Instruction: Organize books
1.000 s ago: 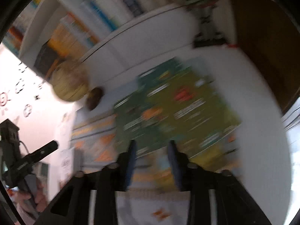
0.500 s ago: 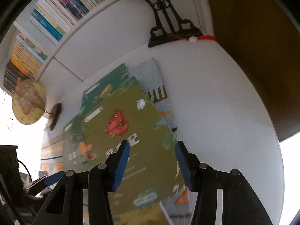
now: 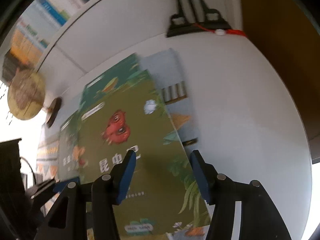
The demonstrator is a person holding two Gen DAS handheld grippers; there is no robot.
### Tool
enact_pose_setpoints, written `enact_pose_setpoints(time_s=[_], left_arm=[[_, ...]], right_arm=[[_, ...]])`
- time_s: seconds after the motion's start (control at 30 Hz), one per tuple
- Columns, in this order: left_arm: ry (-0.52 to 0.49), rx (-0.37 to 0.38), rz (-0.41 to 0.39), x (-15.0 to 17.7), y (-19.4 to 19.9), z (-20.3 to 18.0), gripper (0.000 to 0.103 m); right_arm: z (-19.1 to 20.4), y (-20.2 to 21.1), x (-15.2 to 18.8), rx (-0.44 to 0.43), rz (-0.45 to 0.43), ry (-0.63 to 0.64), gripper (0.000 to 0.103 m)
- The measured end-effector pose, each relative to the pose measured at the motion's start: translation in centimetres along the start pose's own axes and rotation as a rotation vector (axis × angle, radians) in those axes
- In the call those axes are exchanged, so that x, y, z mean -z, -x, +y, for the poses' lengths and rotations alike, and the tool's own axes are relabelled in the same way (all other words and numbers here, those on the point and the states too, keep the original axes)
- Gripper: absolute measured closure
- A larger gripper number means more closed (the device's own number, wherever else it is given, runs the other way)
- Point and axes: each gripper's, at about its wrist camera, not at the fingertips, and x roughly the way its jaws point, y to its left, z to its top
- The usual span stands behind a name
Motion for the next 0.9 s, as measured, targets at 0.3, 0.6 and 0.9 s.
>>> enact_pose_setpoints(time_s=[0.3,0.6,0.9], left_arm=[[0.060,0.079,0.094,6.7,2.9,3.5,0.011],[0.051,0.041,0.117,11.1,4.0,3.4,0.011],[0.064,0.082,0.108,12.3,4.9,4.2,0.030]], right_arm=[[3.0,1.4,6.9,-0.130,0.105,0.053,0.046],[4.6,3.7,13.4,-0.161,0.104,0.041,0.046],[3.8,3.7,13.8,-0.157,0.100,-0.001,0.028]])
